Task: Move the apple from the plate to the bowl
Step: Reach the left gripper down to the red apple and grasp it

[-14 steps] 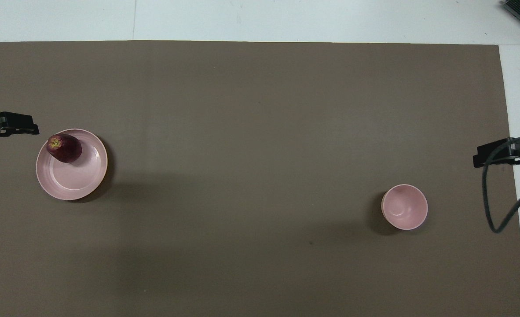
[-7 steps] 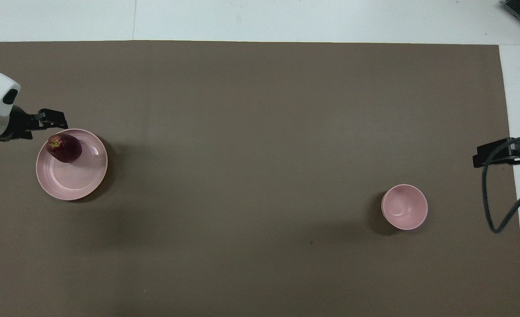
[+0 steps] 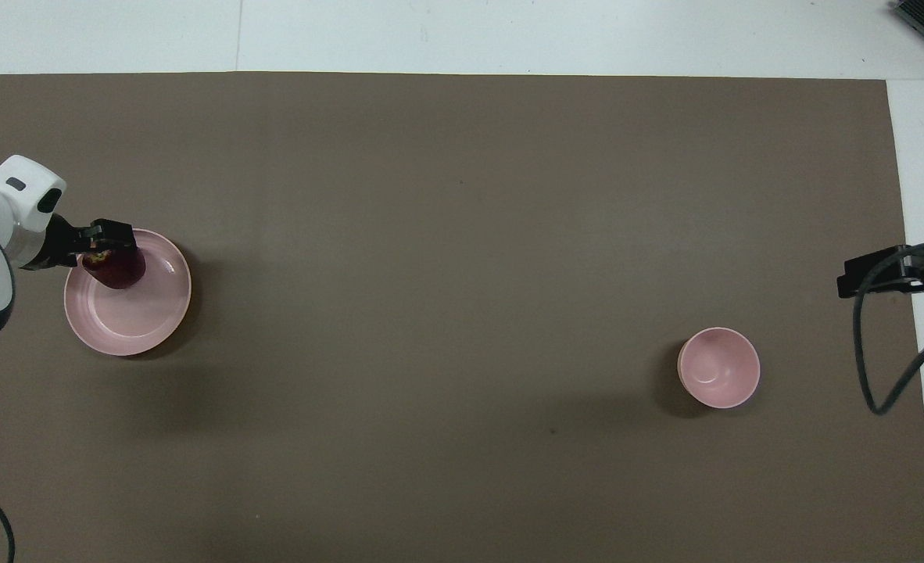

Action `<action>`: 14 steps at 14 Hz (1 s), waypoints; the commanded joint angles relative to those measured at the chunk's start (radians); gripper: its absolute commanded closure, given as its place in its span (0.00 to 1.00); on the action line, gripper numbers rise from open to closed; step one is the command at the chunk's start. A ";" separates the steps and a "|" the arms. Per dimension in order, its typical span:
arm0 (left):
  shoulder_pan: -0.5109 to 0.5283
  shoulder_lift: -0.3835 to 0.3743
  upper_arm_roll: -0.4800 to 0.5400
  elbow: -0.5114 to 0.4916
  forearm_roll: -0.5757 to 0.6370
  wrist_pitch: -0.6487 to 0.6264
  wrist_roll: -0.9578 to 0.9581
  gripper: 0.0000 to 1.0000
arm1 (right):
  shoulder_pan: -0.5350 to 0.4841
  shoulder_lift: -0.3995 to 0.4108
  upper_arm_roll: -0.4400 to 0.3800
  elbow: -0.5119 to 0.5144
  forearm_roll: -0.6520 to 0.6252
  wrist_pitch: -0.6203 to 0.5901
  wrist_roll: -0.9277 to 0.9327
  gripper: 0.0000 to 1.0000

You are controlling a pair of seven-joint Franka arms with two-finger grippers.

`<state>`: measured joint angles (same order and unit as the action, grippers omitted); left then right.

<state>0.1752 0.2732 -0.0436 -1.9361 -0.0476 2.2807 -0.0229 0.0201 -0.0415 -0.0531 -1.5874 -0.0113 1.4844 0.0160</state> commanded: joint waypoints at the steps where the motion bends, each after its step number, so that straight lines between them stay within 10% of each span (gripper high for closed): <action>1: 0.010 0.001 -0.004 -0.023 -0.001 0.028 0.024 0.00 | -0.012 -0.009 0.004 -0.011 0.002 0.017 0.016 0.00; 5: -0.002 0.021 -0.005 -0.073 -0.001 0.092 0.009 0.06 | -0.012 -0.009 0.004 -0.013 0.002 0.033 0.018 0.00; 7: 0.009 0.027 -0.004 -0.064 -0.001 0.086 0.026 0.80 | -0.006 -0.009 0.006 -0.013 0.002 0.033 0.018 0.00; 8: 0.007 0.027 -0.005 -0.060 -0.001 0.076 0.027 1.00 | -0.005 -0.009 0.006 -0.013 0.002 0.031 0.016 0.00; 14: 0.003 0.006 -0.013 0.055 -0.032 -0.094 0.015 1.00 | -0.011 -0.011 0.004 -0.017 0.002 0.020 0.009 0.00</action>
<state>0.1784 0.2983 -0.0518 -1.9493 -0.0537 2.2912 -0.0131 0.0199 -0.0415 -0.0529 -1.5877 -0.0113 1.4992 0.0160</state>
